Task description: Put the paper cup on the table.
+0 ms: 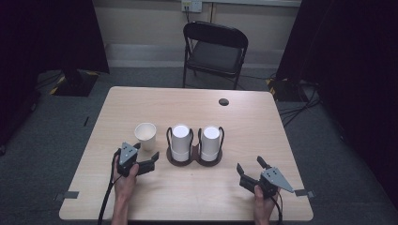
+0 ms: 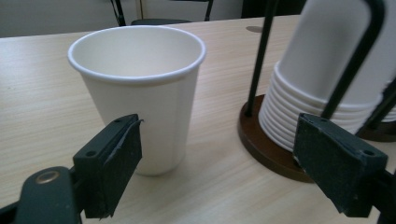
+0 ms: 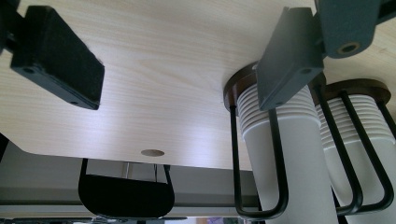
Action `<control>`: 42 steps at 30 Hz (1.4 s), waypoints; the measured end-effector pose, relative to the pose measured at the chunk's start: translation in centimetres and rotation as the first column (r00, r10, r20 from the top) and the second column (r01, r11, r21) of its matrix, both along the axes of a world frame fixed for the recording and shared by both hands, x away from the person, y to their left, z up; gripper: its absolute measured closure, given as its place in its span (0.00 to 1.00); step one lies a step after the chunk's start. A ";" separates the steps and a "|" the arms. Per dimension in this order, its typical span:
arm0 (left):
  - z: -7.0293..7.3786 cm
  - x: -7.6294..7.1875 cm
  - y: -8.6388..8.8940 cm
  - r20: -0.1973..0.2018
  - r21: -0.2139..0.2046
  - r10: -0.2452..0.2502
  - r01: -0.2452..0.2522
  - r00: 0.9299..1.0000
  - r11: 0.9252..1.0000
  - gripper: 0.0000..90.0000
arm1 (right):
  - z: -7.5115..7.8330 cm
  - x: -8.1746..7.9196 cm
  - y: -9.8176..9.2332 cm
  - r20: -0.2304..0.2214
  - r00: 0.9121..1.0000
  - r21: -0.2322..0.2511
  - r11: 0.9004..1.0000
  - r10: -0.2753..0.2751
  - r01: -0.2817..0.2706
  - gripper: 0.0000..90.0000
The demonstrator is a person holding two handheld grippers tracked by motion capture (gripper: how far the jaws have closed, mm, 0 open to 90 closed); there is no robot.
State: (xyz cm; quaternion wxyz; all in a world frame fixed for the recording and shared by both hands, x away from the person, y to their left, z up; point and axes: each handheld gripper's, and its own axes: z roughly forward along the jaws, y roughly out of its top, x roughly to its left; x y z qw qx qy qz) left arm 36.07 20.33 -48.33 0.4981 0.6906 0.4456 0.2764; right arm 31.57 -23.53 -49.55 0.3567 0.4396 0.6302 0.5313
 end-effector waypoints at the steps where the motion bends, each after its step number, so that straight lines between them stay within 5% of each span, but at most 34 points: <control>1: 0.1 -0.2 -0.2 0.001 0.002 0.002 -0.002 1.000 1.000 0.17 | 0.0 0.0 0.0 0.000 1.000 0.001 1.000 -0.001 0.001 0.17; 17: 0.6 -4.4 -3.0 0.060 0.025 0.039 -0.041 0.997 0.999 0.21 | 0.0 0.0 0.0 -0.001 1.000 -0.002 1.000 -0.001 0.001 0.17; 24: 0.0 -5.3 -4.1 0.053 0.005 0.023 -0.023 0.998 1.000 0.21 | 0.0 0.0 0.0 0.000 1.000 -0.001 1.000 -0.004 0.004 0.17; 30: 0.8 -6.3 -4.9 0.118 -0.041 -0.021 0.026 0.993 0.999 0.19 | 0.0 0.0 0.0 0.000 1.000 0.000 1.000 -0.005 0.005 0.17; 42: -1.1 -6.7 -7.7 0.102 -0.007 -0.067 0.068 0.993 0.998 0.17 | 0.0 0.0 0.0 0.001 1.000 0.000 1.000 -0.005 0.005 0.17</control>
